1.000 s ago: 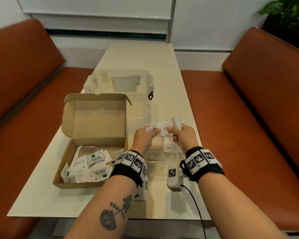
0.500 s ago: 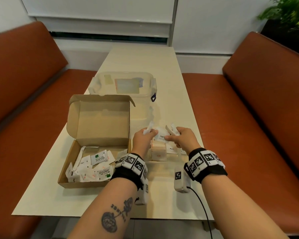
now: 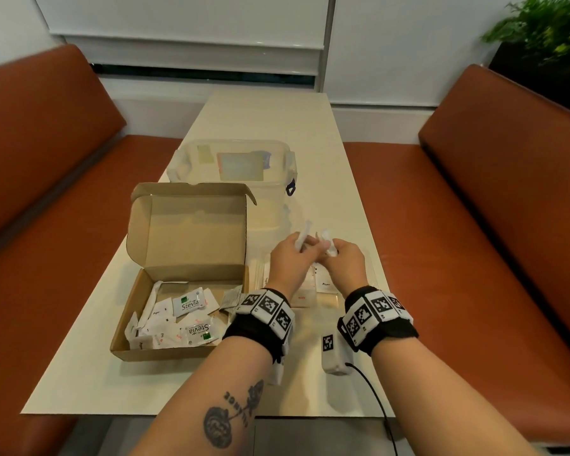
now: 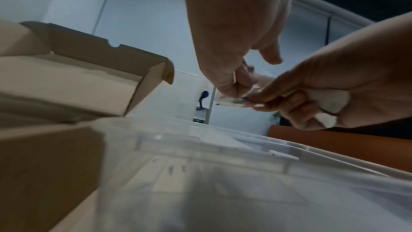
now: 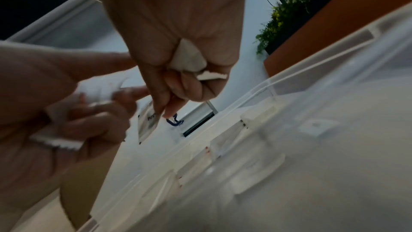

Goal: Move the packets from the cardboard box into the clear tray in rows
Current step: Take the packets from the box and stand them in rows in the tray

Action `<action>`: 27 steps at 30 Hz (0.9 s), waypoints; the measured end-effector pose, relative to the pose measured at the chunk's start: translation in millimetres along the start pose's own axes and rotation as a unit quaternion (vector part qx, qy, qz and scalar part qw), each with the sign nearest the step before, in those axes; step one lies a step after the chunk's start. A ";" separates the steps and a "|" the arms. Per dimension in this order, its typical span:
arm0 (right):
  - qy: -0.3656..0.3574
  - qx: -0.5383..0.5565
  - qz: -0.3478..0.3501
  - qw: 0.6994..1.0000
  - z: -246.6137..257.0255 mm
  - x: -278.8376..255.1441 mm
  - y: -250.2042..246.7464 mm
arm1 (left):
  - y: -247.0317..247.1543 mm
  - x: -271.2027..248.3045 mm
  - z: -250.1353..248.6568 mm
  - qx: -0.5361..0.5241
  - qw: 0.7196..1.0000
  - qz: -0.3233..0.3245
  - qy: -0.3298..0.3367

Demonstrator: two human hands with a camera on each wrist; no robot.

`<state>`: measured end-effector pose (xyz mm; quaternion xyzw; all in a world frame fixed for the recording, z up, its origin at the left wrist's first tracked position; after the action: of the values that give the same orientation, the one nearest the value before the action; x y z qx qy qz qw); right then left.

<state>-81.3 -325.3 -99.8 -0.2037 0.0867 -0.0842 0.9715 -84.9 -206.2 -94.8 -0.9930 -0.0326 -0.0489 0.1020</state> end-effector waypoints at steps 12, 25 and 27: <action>0.009 -0.012 -0.046 0.999 1.7 -10.4 4.3 | 14.0 6.0 -9.8 0.085 0.996 -0.008 -0.012; 0.045 -0.004 0.004 0.999 -10.4 -4.1 2.7 | 12.9 2.7 -17.0 -0.067 0.997 -0.025 -0.009; 0.043 -0.005 0.005 0.999 -13.0 -3.1 1.6 | 9.3 3.9 -16.3 -0.084 0.995 -0.046 -0.004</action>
<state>-86.8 -328.2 -111.8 -0.2045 0.1299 -0.0878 0.9662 -81.8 -218.4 -80.4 -0.9957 -0.0749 -0.0518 0.0162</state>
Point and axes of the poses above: each hand's wrist, its own x-axis towards the middle knuckle, its own y-axis out of the palm, z = x × y, the point moved 4 cm from there along x, towards the middle knuckle, and after that the axes turned 7 degrees about y, right-handed, at the moved point
